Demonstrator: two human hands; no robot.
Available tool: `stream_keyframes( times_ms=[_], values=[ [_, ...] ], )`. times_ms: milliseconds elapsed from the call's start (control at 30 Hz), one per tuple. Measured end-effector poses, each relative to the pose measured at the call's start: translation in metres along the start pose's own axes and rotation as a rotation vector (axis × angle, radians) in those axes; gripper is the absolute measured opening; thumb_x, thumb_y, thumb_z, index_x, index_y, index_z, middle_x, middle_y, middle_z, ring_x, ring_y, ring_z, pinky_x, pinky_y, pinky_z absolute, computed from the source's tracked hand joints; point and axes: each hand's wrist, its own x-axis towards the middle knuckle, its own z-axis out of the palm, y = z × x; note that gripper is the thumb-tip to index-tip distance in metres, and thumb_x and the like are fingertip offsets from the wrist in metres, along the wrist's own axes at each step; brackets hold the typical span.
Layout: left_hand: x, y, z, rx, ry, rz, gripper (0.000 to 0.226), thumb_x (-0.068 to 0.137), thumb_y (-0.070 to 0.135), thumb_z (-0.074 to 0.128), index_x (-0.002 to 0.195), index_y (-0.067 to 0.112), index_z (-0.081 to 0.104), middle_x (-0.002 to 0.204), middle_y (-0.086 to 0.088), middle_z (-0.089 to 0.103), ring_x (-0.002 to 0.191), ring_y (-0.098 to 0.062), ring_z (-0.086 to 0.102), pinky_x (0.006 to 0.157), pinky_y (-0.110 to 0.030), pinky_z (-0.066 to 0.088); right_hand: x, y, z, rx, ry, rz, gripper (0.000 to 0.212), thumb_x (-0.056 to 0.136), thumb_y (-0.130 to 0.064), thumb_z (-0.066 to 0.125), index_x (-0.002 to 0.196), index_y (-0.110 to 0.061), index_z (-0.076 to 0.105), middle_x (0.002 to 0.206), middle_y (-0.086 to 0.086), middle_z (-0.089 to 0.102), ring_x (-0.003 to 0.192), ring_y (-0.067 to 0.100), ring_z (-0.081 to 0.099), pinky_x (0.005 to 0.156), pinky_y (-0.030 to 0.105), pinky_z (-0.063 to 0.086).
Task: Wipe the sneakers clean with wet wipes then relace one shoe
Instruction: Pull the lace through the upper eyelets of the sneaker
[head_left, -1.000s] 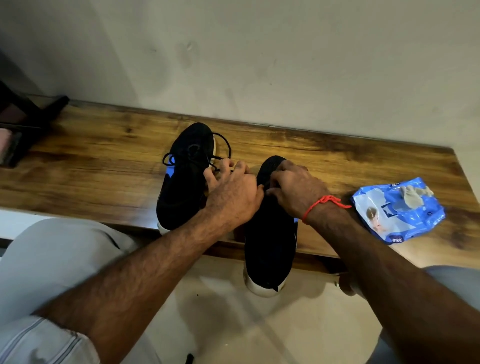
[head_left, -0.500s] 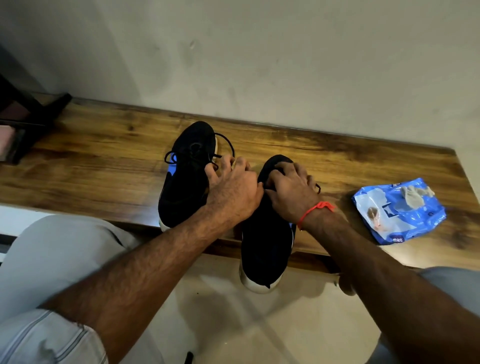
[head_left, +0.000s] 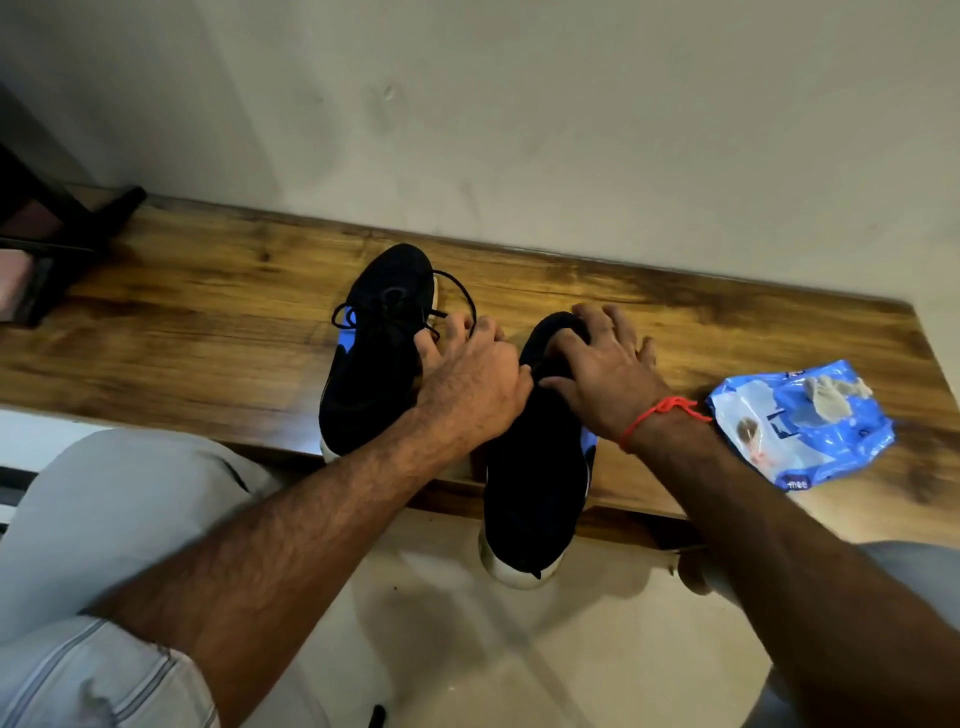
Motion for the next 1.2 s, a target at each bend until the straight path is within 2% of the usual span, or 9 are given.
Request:
stream_keyframes(
  times_ms=[233,333,433,533,633,767,933,1067,1200],
  values=[
    [-0.001,0.001,-0.004,-0.007,-0.016,-0.048,0.036,0.099,0.049,0.043,0.102,0.024,0.070,0.135,0.004,0.049,0.129,-0.025,0.032,0.098,-0.054,0.029,0.004,-0.013,0.003,-0.160,0.103,-0.054,0.035,0.094,-0.034,0.057,0.126,-0.019,0.050,0.142,0.005,0.045,0.139,0.031,0.030,0.112,0.059,0.028],
    [0.001,-0.001,-0.004,-0.011,-0.005,-0.065,0.038,0.099,0.049,0.042,0.100,0.023,0.071,0.132,0.004,0.053,0.127,-0.025,0.035,0.097,-0.053,0.029,0.008,0.003,-0.014,0.119,0.181,0.084,0.012,0.090,-0.036,0.063,0.097,-0.026,0.062,0.110,0.007,0.067,0.109,0.031,0.058,0.090,0.044,0.048],
    [0.001,-0.001,-0.006,0.001,-0.005,-0.085,0.038,0.100,0.048,0.042,0.096,0.022,0.069,0.131,0.003,0.053,0.127,-0.026,0.035,0.098,-0.054,0.030,0.013,0.032,-0.031,0.483,0.356,0.376,0.009,0.084,-0.028,0.073,0.080,-0.024,0.066,0.094,0.009,0.071,0.094,0.030,0.065,0.077,0.031,0.049],
    [0.001,0.000,-0.008,0.013,-0.011,-0.087,0.037,0.100,0.047,0.042,0.101,0.022,0.069,0.134,0.002,0.052,0.129,-0.027,0.034,0.102,-0.056,0.029,0.013,0.043,-0.033,0.514,0.374,0.286,0.030,0.082,-0.008,0.066,0.110,-0.018,0.070,0.127,0.012,0.063,0.124,0.029,0.054,0.097,0.025,0.038],
    [0.000,0.000,-0.009,-0.009,-0.021,-0.081,0.036,0.100,0.046,0.043,0.102,0.022,0.069,0.134,0.001,0.051,0.130,-0.027,0.033,0.103,-0.056,0.028,0.009,0.024,-0.016,0.274,0.148,0.033,0.067,0.073,-0.013,0.061,0.136,-0.036,0.052,0.160,0.005,0.024,0.148,0.033,0.014,0.120,0.048,0.016],
    [0.000,0.001,-0.009,0.014,-0.031,-0.072,0.037,0.101,0.047,0.043,0.107,0.022,0.069,0.138,0.000,0.049,0.131,-0.028,0.033,0.101,-0.057,0.027,0.005,0.001,0.009,0.053,0.074,-0.038,0.040,0.088,-0.048,0.063,0.122,-0.029,0.054,0.156,0.006,0.025,0.145,0.036,0.012,0.116,0.059,0.017],
    [0.000,-0.001,-0.010,0.008,-0.038,-0.075,0.038,0.101,0.047,0.042,0.102,0.021,0.068,0.136,0.000,0.049,0.131,-0.028,0.033,0.101,-0.057,0.028,0.010,-0.007,0.010,-0.066,0.166,-0.027,0.032,0.093,-0.045,0.059,0.113,-0.020,0.060,0.143,0.002,0.043,0.138,0.030,0.027,0.111,0.054,0.027],
    [0.001,-0.003,-0.008,-0.019,-0.037,-0.086,0.035,0.100,0.046,0.043,0.096,0.021,0.067,0.134,0.001,0.051,0.132,-0.028,0.033,0.102,-0.058,0.028,0.018,0.032,-0.015,0.159,0.404,0.322,0.026,0.093,-0.035,0.060,0.107,-0.012,0.064,0.123,0.012,0.058,0.120,0.038,0.046,0.099,0.051,0.043],
    [0.003,-0.005,-0.006,-0.041,-0.022,-0.079,0.037,0.100,0.047,0.043,0.096,0.022,0.069,0.134,0.002,0.051,0.132,-0.027,0.032,0.102,-0.058,0.027,0.015,0.047,-0.020,0.246,0.364,0.296,0.053,0.087,-0.047,0.067,0.133,-0.025,0.051,0.156,0.007,0.029,0.143,0.038,0.020,0.113,0.058,0.023]
  ],
)
